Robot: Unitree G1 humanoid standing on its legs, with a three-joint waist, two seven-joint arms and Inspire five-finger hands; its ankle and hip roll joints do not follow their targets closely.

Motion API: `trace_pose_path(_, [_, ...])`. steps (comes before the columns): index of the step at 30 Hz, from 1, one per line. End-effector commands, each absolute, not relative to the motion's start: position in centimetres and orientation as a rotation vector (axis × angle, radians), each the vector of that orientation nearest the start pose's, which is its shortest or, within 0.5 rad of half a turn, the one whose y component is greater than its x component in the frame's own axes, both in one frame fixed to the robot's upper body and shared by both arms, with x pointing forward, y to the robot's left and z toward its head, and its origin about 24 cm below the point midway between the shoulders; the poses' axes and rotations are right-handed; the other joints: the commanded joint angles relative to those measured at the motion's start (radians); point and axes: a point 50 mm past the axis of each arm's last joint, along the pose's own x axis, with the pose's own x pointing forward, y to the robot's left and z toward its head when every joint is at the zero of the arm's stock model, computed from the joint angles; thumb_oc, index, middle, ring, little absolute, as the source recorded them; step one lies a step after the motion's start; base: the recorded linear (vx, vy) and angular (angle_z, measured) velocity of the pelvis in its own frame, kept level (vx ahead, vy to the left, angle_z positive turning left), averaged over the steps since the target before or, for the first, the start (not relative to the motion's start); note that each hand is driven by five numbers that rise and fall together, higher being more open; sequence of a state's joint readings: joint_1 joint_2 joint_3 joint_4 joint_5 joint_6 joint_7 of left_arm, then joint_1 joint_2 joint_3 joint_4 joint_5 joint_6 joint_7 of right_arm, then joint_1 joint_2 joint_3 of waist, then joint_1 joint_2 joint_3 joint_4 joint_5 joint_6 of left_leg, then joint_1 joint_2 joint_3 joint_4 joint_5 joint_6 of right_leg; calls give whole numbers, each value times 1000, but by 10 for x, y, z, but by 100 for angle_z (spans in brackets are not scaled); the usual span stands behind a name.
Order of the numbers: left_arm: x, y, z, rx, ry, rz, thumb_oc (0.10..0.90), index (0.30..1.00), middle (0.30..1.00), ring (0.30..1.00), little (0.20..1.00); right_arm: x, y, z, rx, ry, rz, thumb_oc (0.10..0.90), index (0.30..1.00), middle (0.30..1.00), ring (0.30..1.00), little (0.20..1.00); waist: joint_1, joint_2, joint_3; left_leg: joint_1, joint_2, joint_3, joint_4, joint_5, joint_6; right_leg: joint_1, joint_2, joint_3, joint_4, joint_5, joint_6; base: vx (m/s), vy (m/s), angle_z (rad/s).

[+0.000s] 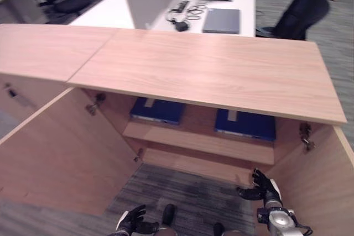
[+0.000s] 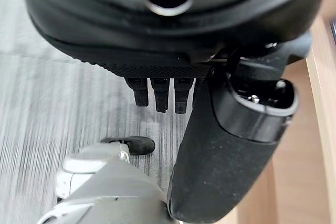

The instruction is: Put the empty folder in the office cabinet

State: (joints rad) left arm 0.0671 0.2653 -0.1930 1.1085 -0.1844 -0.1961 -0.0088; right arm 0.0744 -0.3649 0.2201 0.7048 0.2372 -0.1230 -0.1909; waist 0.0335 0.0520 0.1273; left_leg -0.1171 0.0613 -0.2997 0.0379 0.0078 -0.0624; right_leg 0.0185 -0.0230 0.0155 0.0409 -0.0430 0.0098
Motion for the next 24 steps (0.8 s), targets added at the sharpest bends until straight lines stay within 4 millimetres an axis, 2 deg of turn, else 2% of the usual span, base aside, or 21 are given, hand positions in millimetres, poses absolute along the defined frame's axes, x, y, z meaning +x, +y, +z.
trace_pose_path(1, [130, 247, -135, 188, 867, 114, 800, 900, 900, 900, 900, 218, -238, -59, -241, 417, -150, 800, 900, 900, 900, 900, 30, -34, 1, 81, -15, 26, -86, 26, -72, 17, -57, 9, 6, -80, 131, -36, -100, 71])
trace_pose_path(3, [129, 246, -135, 175, 871, 118, 800, 900, 900, 900, 900, 218, -237, -59, -231, 418, -147, 800, 900, 900, 900, 900, 34, -35, 0, 78, -9, 33, -79, 23, -74, 30, -60, -8, -2, -81, 128, -6, -46, 52])
trace_pose_path(4, [129, 244, -136, 163, 875, 123, 800, 900, 900, 900, 900, 218, -240, -60, -216, 422, -162, 800, 900, 900, 900, 900, 36, -40, 13, 61, 9, 91, -34, 19, -77, 49, -74, -43, 3, -93, 124, -30, 0, 27])
trace_pose_path(5, [130, 244, -136, 162, 874, 123, 800, 900, 900, 900, 900, 218, -240, -60, -216, 421, -162, 800, 900, 900, 900, 900, 34, -39, 11, 56, 9, 90, -33, 22, -77, 47, -74, -45, 1, -89, 125, -135, 40, 27])
trace_pose_path(6, [132, 240, -136, 152, 871, 111, 800, 900, 900, 900, 900, 215, -243, -61, -204, 432, -178, 800, 900, 900, 900, 900, 15, -46, 29, 33, 67, 286, 15, 27, -62, 57, -92, -100, 6, -92, 126, -178, 57, 68])
trace_pose_path(7, [130, 239, -137, 155, 879, 101, 800, 900, 900, 900, 900, 215, -244, -61, -198, 433, -189, 800, 900, 900, 900, 900, 4, -50, 33, 36, 111, 415, 37, 29, -61, 62, -102, -138, 3, -88, 127, -202, 60, 116])
trace_pose_path(9, [126, 239, -139, 162, 902, 96, 800, 900, 900, 900, 900, 214, -244, -61, -188, 435, -189, 800, 900, 900, 900, 900, -5, -55, 27, 36, 141, 511, 68, 24, -67, 73, -112, -180, -14, -74, 129, -75, 26, 132])
trace_pose_path(13, [115, 243, -145, 206, 969, 87, 800, 900, 900, 900, 900, 208, -239, -65, -170, 452, -176, 800, 900, 900, 900, 900, -4, -55, 6, 50, 125, 520, 68, 4, -61, 111, -125, -240, -37, -63, 127, 73, 49, 88])
trace_pose_path(16, [110, 244, -146, 221, 990, 80, 800, 900, 900, 900, 900, 206, -235, -69, -176, 468, -157, 800, 900, 900, 900, 900, 15, -60, -9, 66, 93, 481, 27, -4, -46, 119, -134, -256, -26, -69, 131, 134, 117, 48])
trace_pose_path(20, [114, 247, -145, 254, 995, 53, 800, 900, 900, 900, 900, 207, -230, -71, -178, 482, -143, 800, 900, 900, 900, 900, 31, -79, -9, 42, 63, 450, 42, -18, -24, 114, -158, -269, 27, -87, 135, 85, 97, 57])
trace_pose_path(23, [118, 249, -143, 290, 984, 30, 800, 900, 900, 900, 900, 212, -225, -70, -170, 472, -131, 800, 900, 900, 900, 900, 47, -88, -12, 42, 26, 421, 45, -46, 11, 81, -196, -282, 127, -97, 155, 122, 177, 32])
trace_pose_path(24, [121, 252, -141, 296, 978, 32, 800, 900, 900, 900, 900, 211, -225, -71, -171, 477, -128, 800, 900, 900, 900, 900, 49, -86, -9, 55, 7, 408, 39, -58, 28, 50, -214, -277, 205, -73, 176, 148, 218, 35])
